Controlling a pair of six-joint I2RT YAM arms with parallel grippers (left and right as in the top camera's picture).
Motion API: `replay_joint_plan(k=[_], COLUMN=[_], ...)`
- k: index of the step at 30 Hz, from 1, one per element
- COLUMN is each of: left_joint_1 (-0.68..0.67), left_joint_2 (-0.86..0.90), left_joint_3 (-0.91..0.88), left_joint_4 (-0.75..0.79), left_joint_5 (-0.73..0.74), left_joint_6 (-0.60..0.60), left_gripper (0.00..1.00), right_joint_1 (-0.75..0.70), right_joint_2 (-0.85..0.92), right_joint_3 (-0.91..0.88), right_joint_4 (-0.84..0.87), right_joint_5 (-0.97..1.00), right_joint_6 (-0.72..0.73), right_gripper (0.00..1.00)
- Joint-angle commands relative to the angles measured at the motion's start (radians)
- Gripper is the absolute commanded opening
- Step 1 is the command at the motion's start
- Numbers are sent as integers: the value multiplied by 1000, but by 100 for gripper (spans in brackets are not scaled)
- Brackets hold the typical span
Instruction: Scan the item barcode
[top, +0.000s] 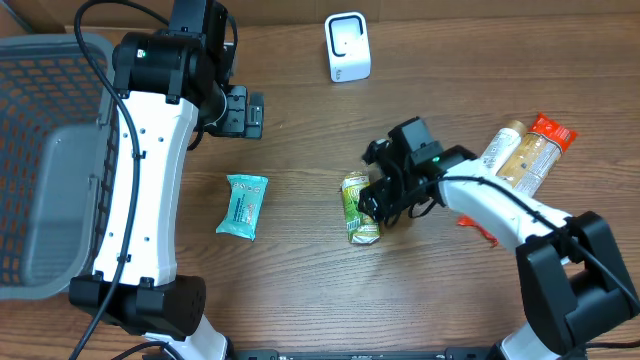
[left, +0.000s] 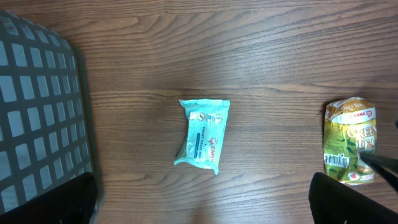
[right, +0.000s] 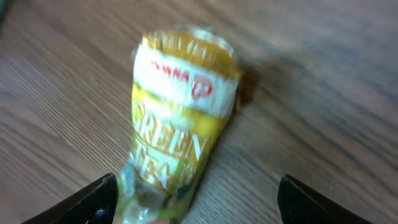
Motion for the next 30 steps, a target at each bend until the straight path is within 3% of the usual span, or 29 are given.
replay_joint_plan(k=[1, 6, 12, 14, 18, 23, 30], left_joint_1=[5, 5, 5, 5, 5, 5, 5], left_joint_2=[8, 8, 8, 8, 8, 8, 8], left_joint_3=[2, 2, 2, 2, 2, 2, 2], left_joint_4=[2, 2, 2, 2, 2, 2, 2], left_joint_5=[2, 1, 2, 2, 2, 1, 2], left_joint_6=[15, 15, 15, 15, 15, 15, 15], left_gripper=[100, 100, 100, 100, 100, 99, 100], right_joint_1=[-14, -10, -10, 1, 25, 26, 61], right_joint_2=[4, 4, 4, 4, 4, -11, -60], right_joint_3=[44, 19, 17, 18, 17, 32, 109], right_joint_4=[-26, -52, 21, -32, -148, -167, -198], right_joint_5=[-97, -97, -12, -29, 112, -24, -90], right_joint_6=[115, 219, 212, 216, 303, 285, 290], right_gripper=[82, 81, 73, 64, 65, 57, 57])
